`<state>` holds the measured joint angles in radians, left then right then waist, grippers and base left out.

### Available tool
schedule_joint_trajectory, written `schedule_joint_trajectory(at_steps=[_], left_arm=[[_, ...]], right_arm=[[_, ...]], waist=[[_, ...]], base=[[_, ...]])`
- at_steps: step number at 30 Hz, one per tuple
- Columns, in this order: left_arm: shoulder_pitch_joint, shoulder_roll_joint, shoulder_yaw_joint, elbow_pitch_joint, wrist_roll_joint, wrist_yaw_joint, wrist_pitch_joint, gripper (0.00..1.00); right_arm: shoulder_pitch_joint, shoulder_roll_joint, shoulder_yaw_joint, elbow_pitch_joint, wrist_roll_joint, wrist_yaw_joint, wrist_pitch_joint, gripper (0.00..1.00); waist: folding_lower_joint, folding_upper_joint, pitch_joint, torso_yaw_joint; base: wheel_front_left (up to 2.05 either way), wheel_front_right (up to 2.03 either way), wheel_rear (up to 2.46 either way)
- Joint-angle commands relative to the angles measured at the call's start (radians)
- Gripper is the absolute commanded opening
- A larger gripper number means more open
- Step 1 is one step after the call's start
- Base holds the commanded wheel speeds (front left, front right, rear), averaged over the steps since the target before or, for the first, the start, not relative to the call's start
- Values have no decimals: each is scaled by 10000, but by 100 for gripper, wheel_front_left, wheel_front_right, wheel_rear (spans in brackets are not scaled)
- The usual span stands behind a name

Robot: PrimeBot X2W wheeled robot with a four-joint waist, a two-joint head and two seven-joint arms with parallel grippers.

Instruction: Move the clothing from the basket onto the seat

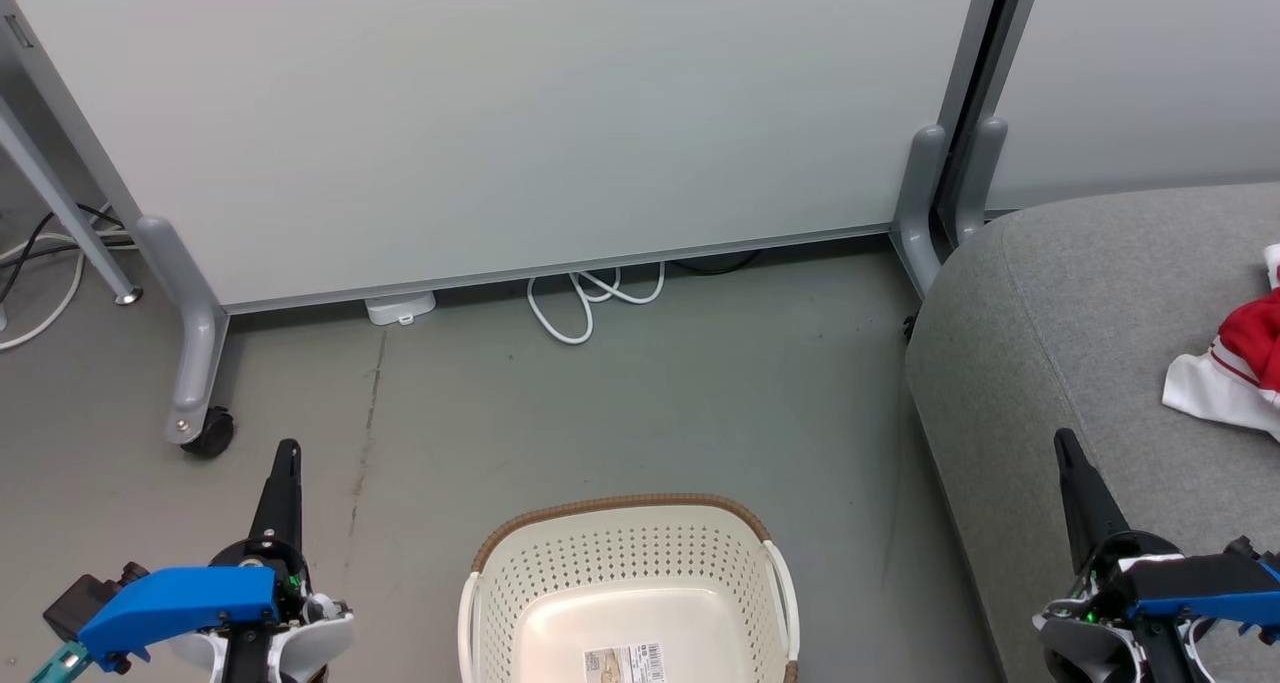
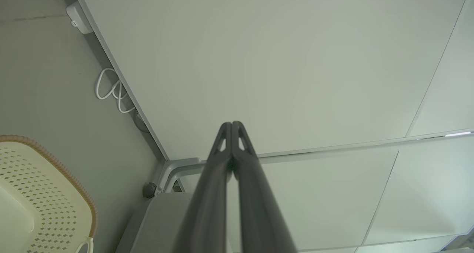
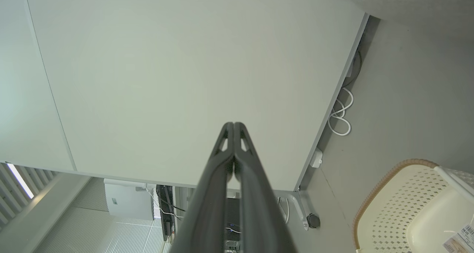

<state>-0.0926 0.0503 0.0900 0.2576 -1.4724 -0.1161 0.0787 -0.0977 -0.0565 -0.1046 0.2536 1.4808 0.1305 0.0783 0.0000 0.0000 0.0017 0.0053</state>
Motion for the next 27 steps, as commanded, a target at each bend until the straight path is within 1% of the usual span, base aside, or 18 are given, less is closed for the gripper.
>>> schedule_joint_trajectory(at_steps=[1,19,27], left_arm=[[-195,-1,90,-76,-186,-101,69,0],[-220,-2,265,-153,-1418,-197,382,0],[-207,-2,266,-147,-1415,-197,395,0]], right_arm=[[-121,26,-31,-65,181,5,68,0],[-171,78,-114,-107,1335,4,390,0],[-172,77,-112,-105,1330,4,400,0]], waist=[[0,0,1,-3],[0,0,14,-51],[0,0,14,-53]], base=[[0,0,0],[0,0,0],[0,0,0]])
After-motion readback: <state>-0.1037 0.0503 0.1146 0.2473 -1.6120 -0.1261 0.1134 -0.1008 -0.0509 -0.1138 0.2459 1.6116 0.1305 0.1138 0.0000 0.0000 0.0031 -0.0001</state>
